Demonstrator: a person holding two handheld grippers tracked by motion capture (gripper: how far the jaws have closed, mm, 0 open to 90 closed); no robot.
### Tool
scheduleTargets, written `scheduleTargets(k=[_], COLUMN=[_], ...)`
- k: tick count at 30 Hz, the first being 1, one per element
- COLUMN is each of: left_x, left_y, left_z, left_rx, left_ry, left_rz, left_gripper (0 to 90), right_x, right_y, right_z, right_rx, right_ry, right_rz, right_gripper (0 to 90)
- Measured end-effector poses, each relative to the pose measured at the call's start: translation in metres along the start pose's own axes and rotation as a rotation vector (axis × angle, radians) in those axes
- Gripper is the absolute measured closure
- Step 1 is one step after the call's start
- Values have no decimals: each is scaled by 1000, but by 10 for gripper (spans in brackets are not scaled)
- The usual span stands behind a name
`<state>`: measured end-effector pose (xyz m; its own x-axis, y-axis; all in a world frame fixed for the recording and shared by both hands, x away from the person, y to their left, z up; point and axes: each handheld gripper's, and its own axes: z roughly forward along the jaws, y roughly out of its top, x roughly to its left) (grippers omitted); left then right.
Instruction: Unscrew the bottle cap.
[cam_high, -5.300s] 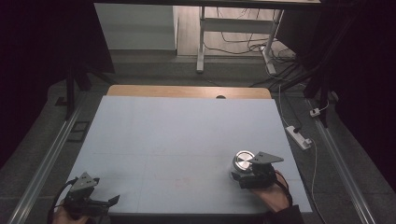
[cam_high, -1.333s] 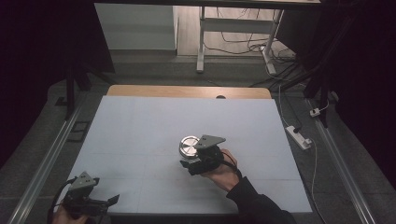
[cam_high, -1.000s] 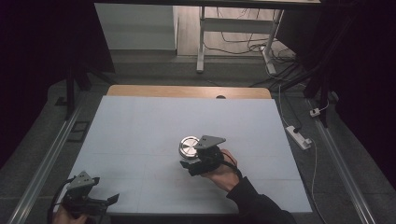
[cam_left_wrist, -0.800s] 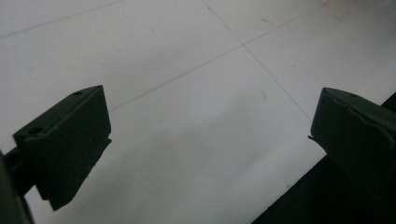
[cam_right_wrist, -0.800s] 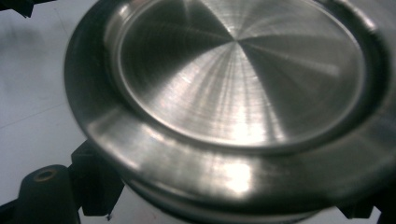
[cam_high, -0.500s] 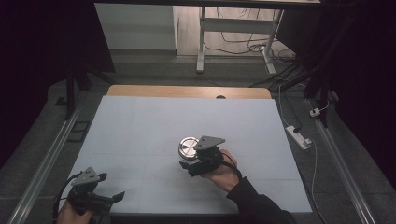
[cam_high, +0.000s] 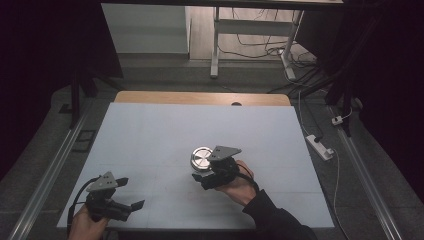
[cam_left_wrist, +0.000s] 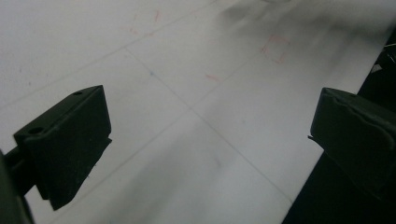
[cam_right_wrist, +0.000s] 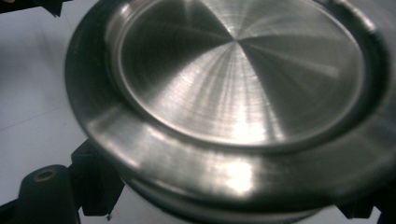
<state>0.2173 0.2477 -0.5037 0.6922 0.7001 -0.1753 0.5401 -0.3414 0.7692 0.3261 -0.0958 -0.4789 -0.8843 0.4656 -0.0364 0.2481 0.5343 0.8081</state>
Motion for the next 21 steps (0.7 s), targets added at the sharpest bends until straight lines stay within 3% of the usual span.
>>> scheduleTargets(k=[6,9,12,21], left_x=[-3,-3,-3,-8], left_y=[15,24,36,66], left_z=[11,17,23,39], left_rx=[0,-9,12,4], left_ry=[12,-2,-30,-55], left_rz=[56,72,73,152], left_gripper=[0,0,0,0], right_x=[1,2,2,2], right_y=[0,0,0,0], right_z=[1,2,2,1], right_rx=[-1,-1,-2,-3], right_ry=[5,8,9,7], right_rz=[-5,-5,-9,-12], right_gripper=[147,147,147,147])
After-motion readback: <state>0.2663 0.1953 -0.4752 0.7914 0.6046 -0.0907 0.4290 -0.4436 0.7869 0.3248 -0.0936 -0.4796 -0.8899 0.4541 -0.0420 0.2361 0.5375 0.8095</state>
